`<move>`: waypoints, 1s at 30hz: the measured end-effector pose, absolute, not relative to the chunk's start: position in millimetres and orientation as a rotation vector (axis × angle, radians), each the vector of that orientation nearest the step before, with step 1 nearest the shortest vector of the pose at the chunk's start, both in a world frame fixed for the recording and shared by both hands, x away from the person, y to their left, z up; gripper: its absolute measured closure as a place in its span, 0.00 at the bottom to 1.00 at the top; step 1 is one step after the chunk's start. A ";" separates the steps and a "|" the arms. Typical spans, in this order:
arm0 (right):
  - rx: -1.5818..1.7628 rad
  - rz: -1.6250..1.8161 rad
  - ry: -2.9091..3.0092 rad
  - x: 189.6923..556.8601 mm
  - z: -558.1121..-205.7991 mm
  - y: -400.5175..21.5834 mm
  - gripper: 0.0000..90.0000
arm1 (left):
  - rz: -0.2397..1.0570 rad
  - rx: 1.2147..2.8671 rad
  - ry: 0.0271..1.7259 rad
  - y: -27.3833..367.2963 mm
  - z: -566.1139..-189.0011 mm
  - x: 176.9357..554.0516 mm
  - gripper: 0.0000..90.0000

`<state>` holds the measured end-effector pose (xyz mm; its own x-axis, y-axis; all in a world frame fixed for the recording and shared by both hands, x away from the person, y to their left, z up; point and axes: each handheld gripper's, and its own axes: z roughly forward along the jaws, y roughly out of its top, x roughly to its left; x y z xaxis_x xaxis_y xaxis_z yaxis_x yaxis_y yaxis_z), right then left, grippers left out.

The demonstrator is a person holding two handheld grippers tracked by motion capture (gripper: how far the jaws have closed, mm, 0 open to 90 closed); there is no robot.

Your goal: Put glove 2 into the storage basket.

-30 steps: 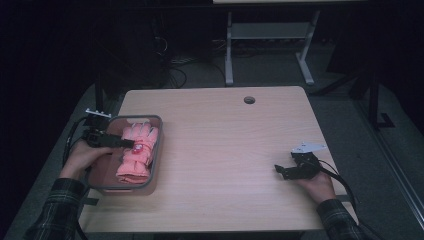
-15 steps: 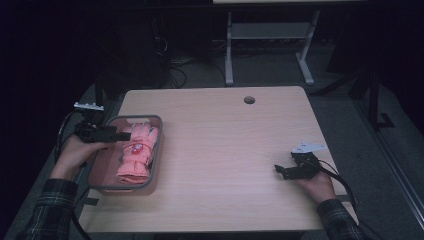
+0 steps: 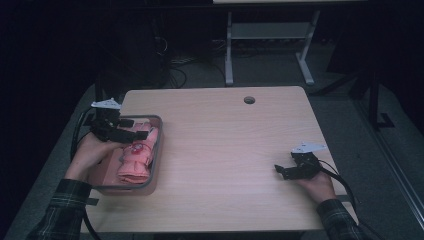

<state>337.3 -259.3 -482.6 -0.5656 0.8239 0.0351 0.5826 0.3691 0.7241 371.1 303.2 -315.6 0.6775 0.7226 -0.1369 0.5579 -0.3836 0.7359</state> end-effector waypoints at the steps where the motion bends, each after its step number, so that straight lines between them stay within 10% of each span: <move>1: 1.234 1.012 2.302 337.3 -482.6 -259.3 0.16 | 0.267 2.090 0.971 298.6 -315.2 370.6 0.17; 30: 1.234 1.013 2.302 337.3 -482.6 -259.3 0.16 | 0.311 2.092 0.813 181.7 -341.4 352.9 0.17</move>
